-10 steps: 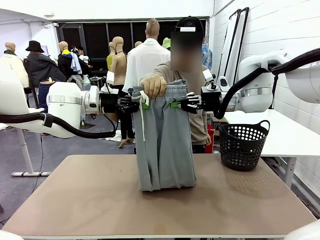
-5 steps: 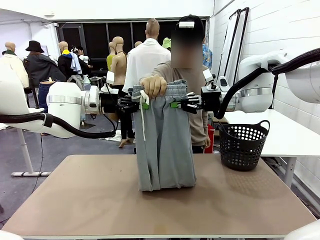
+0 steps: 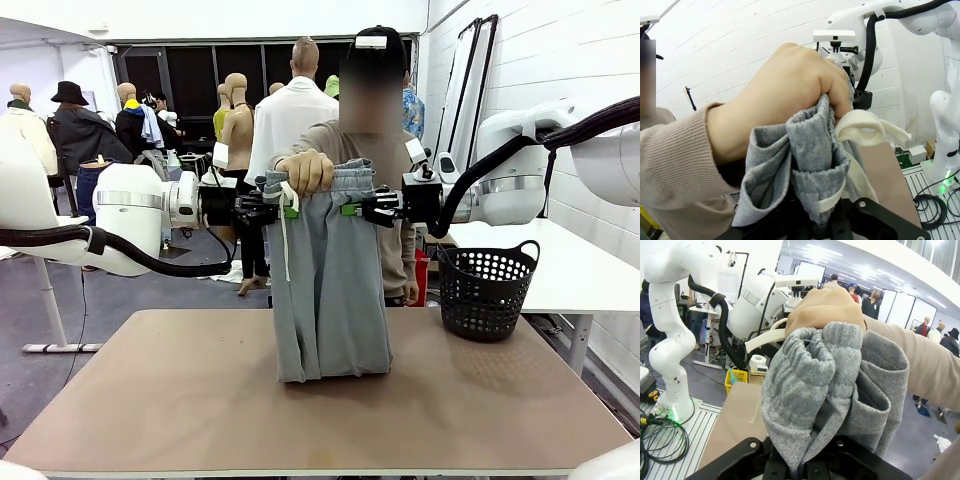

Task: Fold the training pants.
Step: Release the ends of the Training pants and then grab the overlapped ends.

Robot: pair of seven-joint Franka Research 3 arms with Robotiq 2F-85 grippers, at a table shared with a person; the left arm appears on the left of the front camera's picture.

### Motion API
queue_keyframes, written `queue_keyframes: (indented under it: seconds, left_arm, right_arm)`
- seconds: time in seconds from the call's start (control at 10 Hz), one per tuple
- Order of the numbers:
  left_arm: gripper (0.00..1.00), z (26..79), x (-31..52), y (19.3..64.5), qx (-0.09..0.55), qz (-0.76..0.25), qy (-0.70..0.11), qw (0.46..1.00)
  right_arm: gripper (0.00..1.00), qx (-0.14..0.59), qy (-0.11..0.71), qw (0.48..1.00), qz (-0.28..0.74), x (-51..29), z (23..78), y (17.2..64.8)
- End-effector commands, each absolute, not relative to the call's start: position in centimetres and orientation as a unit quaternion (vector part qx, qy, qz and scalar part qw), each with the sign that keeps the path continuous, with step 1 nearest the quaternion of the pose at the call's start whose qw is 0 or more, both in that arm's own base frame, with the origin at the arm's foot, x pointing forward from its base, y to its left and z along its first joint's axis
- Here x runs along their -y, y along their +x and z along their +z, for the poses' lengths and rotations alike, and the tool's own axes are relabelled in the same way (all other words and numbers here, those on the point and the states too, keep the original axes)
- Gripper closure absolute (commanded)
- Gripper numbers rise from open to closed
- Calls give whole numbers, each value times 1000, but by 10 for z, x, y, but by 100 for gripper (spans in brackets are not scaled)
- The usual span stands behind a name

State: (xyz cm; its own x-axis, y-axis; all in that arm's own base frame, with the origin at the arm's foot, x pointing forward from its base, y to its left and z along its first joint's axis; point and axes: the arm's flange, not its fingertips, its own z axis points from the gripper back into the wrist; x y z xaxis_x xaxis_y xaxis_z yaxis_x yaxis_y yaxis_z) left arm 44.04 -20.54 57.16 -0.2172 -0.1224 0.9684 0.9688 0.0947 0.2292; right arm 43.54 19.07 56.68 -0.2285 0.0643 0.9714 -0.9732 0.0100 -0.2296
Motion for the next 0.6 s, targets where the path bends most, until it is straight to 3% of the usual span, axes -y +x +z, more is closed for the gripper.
queue_keyframes:
  seconds: [0.0,0.3,0.4,0.5]
  left_arm:
    - [66,570,202,439,546,-551,-386,499]
    - [7,569,197,436,547,-548,-386,502]
    - [0,569,195,435,547,-548,-385,502]
    - [0,569,192,434,547,-543,-384,508]
  right_arm:
    - [65,532,430,471,557,-190,568,435]
    - [7,527,436,489,541,-187,570,433]
    - [0,527,436,489,541,-186,571,433]
    - [0,527,435,491,540,-185,572,432]
